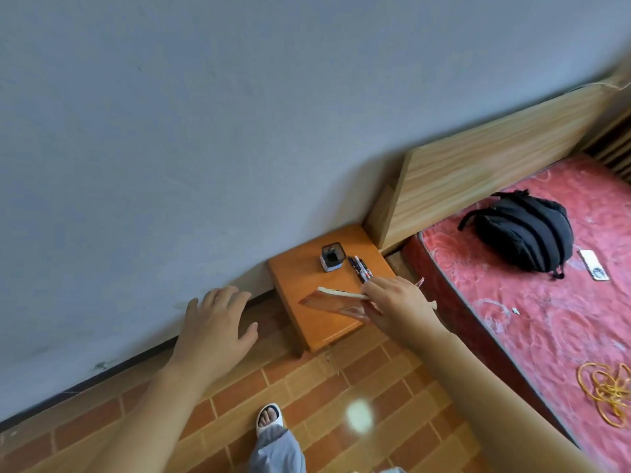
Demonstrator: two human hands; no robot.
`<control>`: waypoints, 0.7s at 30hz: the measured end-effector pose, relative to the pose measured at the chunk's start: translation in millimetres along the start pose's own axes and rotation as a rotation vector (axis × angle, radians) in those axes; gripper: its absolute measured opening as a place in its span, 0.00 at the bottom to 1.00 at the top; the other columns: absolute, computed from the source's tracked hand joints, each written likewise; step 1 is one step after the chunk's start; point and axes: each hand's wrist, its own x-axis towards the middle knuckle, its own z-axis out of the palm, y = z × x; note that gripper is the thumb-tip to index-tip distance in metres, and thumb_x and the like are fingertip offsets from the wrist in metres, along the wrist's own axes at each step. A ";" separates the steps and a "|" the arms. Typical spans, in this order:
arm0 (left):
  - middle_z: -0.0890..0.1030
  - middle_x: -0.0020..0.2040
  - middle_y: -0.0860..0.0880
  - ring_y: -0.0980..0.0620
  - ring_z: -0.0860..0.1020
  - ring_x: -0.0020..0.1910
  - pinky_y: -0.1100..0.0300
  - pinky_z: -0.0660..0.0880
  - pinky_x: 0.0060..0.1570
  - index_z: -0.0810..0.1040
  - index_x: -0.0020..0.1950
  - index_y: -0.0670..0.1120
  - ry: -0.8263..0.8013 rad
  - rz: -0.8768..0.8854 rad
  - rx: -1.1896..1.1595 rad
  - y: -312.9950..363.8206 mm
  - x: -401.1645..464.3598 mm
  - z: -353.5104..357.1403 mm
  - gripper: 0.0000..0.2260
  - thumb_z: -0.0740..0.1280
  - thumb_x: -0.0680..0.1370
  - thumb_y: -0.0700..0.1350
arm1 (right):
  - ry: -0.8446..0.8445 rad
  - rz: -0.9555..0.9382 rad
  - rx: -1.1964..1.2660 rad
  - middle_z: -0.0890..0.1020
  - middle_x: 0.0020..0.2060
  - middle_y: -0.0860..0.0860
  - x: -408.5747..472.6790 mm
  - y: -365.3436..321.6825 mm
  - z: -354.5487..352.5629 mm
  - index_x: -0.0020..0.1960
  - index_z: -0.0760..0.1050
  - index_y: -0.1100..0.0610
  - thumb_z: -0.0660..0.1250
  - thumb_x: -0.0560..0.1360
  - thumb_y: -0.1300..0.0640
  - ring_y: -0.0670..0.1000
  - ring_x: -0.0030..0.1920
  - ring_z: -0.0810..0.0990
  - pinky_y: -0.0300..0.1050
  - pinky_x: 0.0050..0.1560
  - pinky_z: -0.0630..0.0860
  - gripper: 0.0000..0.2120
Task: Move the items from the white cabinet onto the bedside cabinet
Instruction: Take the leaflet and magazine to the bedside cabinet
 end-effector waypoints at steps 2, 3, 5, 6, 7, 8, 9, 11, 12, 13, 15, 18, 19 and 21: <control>0.76 0.68 0.51 0.48 0.74 0.67 0.45 0.74 0.62 0.74 0.71 0.51 -0.014 0.011 -0.012 -11.7 18.5 9.9 0.26 0.57 0.78 0.62 | 0.011 0.010 0.011 0.76 0.36 0.49 17.5 2.8 13.8 0.43 0.74 0.56 0.60 0.77 0.55 0.54 0.36 0.75 0.49 0.37 0.72 0.07; 0.76 0.68 0.51 0.48 0.74 0.67 0.46 0.74 0.62 0.74 0.71 0.51 -0.020 0.015 -0.024 -15.7 26.4 15.6 0.27 0.56 0.77 0.62 | 0.010 0.012 0.013 0.76 0.37 0.49 25.5 5.4 20.9 0.43 0.74 0.56 0.60 0.77 0.56 0.54 0.36 0.75 0.49 0.37 0.72 0.07; 0.76 0.68 0.51 0.48 0.74 0.66 0.46 0.74 0.62 0.74 0.71 0.51 -0.037 0.021 -0.048 -20.3 40.2 27.3 0.28 0.54 0.77 0.63 | -0.010 0.008 0.018 0.76 0.37 0.49 39.6 12.3 34.7 0.44 0.75 0.56 0.64 0.77 0.58 0.53 0.36 0.75 0.47 0.38 0.72 0.04; 0.75 0.69 0.52 0.48 0.74 0.67 0.46 0.74 0.63 0.74 0.72 0.51 -0.047 0.021 -0.061 -22.1 46.1 33.3 0.28 0.54 0.77 0.63 | -0.017 0.007 0.020 0.76 0.37 0.49 45.9 16.4 42.7 0.44 0.75 0.56 0.67 0.76 0.59 0.53 0.36 0.75 0.46 0.38 0.71 0.02; 0.74 0.70 0.52 0.49 0.73 0.68 0.45 0.74 0.64 0.73 0.72 0.52 -0.055 0.019 -0.071 -23.9 51.5 39.3 0.29 0.53 0.77 0.63 | -0.022 0.009 0.026 0.76 0.37 0.48 51.4 20.6 51.9 0.44 0.75 0.56 0.69 0.75 0.61 0.53 0.36 0.75 0.46 0.38 0.71 0.04; 0.74 0.70 0.52 0.49 0.73 0.69 0.45 0.74 0.65 0.72 0.73 0.52 -0.058 0.015 -0.076 -26.0 56.5 45.2 0.29 0.53 0.77 0.63 | -0.030 0.013 0.033 0.76 0.37 0.48 56.9 24.6 61.1 0.44 0.75 0.56 0.71 0.74 0.62 0.52 0.36 0.75 0.45 0.38 0.71 0.05; 0.73 0.71 0.53 0.50 0.72 0.69 0.45 0.73 0.66 0.72 0.74 0.53 -0.061 0.012 -0.077 -27.8 61.3 50.4 0.28 0.54 0.78 0.63 | -0.039 0.015 0.043 0.76 0.37 0.48 61.9 29.0 70.4 0.44 0.75 0.55 0.72 0.74 0.63 0.52 0.36 0.75 0.46 0.38 0.72 0.06; 0.73 0.72 0.53 0.50 0.71 0.70 0.46 0.72 0.68 0.71 0.75 0.53 -0.072 0.003 -0.079 -29.9 69.5 60.2 0.27 0.56 0.79 0.63 | -0.065 0.012 0.064 0.76 0.37 0.47 71.0 38.0 88.7 0.45 0.75 0.54 0.71 0.74 0.62 0.51 0.35 0.74 0.48 0.39 0.74 0.06; 0.72 0.72 0.53 0.50 0.71 0.71 0.47 0.72 0.68 0.70 0.75 0.53 -0.076 -0.004 -0.078 -29.7 73.5 64.5 0.27 0.57 0.79 0.63 | -0.078 0.010 0.075 0.76 0.37 0.46 76.3 42.9 96.8 0.45 0.75 0.54 0.71 0.74 0.61 0.51 0.36 0.74 0.49 0.39 0.74 0.05; 0.72 0.73 0.53 0.50 0.71 0.71 0.47 0.72 0.69 0.70 0.75 0.53 -0.085 -0.013 -0.078 -28.4 77.1 68.8 0.26 0.58 0.79 0.62 | -0.096 0.009 0.090 0.76 0.38 0.46 81.5 48.3 104.9 0.46 0.75 0.53 0.71 0.75 0.61 0.51 0.36 0.74 0.50 0.40 0.75 0.05; 0.71 0.74 0.53 0.50 0.69 0.73 0.46 0.70 0.71 0.69 0.76 0.54 -0.110 -0.022 -0.084 -23.0 84.0 76.4 0.26 0.58 0.80 0.63 | -0.136 0.008 0.127 0.77 0.38 0.46 89.7 58.1 119.4 0.47 0.76 0.52 0.72 0.75 0.60 0.50 0.37 0.75 0.50 0.41 0.76 0.05; 0.71 0.74 0.53 0.50 0.69 0.73 0.44 0.70 0.71 0.69 0.76 0.53 -0.117 0.003 -0.082 -13.4 98.6 82.1 0.26 0.57 0.80 0.62 | -0.200 -0.006 0.152 0.77 0.38 0.45 96.7 67.4 136.9 0.46 0.76 0.51 0.72 0.75 0.58 0.50 0.37 0.76 0.50 0.43 0.76 0.05; 0.71 0.73 0.52 0.49 0.69 0.73 0.44 0.71 0.70 0.69 0.75 0.53 -0.108 0.016 -0.086 -9.7 105.5 82.5 0.26 0.57 0.79 0.62 | -0.215 -0.011 0.155 0.77 0.38 0.45 98.6 70.3 141.4 0.46 0.76 0.51 0.72 0.75 0.58 0.50 0.37 0.76 0.50 0.44 0.76 0.05; 0.73 0.72 0.51 0.49 0.70 0.72 0.43 0.72 0.68 0.70 0.75 0.51 -0.086 0.033 -0.097 -0.6 119.8 81.9 0.27 0.57 0.79 0.62 | -0.238 -0.018 0.150 0.77 0.38 0.45 102.4 76.1 148.3 0.45 0.76 0.51 0.72 0.75 0.58 0.50 0.37 0.76 0.50 0.44 0.75 0.05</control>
